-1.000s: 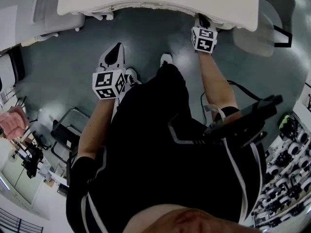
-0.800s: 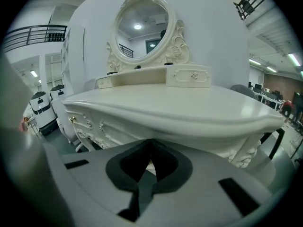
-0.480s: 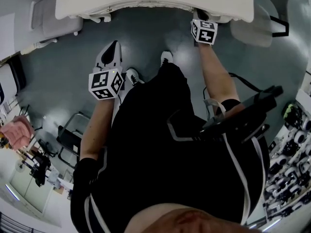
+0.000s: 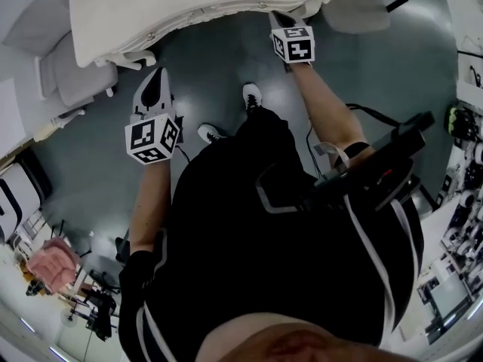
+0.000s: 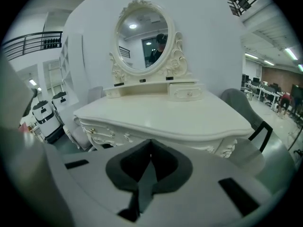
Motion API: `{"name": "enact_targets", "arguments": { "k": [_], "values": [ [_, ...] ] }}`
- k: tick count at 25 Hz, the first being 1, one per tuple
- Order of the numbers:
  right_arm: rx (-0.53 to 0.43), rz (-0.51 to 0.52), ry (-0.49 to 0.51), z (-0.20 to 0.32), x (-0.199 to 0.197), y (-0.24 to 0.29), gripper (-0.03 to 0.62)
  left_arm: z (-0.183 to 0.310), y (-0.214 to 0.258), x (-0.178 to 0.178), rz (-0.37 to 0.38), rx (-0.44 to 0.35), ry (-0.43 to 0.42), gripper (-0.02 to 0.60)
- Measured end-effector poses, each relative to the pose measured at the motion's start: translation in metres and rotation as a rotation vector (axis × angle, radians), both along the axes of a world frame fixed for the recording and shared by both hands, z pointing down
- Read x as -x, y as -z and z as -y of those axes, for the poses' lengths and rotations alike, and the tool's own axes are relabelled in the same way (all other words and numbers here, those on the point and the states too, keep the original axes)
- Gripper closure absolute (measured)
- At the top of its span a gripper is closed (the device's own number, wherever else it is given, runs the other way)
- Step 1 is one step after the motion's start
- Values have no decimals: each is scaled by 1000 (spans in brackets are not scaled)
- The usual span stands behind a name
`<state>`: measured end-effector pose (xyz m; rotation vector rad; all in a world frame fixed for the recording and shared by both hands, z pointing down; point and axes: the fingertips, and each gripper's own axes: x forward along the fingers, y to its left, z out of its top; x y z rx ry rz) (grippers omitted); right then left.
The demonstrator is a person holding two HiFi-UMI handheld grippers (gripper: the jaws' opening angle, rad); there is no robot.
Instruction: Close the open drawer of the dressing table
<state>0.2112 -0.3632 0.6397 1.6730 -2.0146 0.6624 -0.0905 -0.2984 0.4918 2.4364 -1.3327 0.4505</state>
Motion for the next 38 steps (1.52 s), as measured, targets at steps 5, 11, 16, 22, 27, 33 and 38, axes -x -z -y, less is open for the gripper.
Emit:
{"name": "enact_targets", "arguments": {
  "k": [5,11,16,22,27,33,38],
  "values": [
    [-101,63,-36,-17,14,70,588,-8,30,5,-41,-49,-55,577],
    [-221,45,-52,-42,20,153,588,-14,69,6,-102,-128,-102,577],
    [-302,20,-40,-67,31,213,588,-20,96,6,-150,-162,-139,577],
    [-394,7,-36,-92,40,273,589,-8,124,14,-133,-207,-138,577],
    [-465,14,-17,-115,51,319,589,3,162,20,-136,-253,-135,578],
    [-502,9,-21,-129,52,351,589,-2,184,16,-137,-296,-141,578],
    [-527,11,-34,-133,48,365,589,2,194,13,-145,-314,-124,577]
  ]
}}
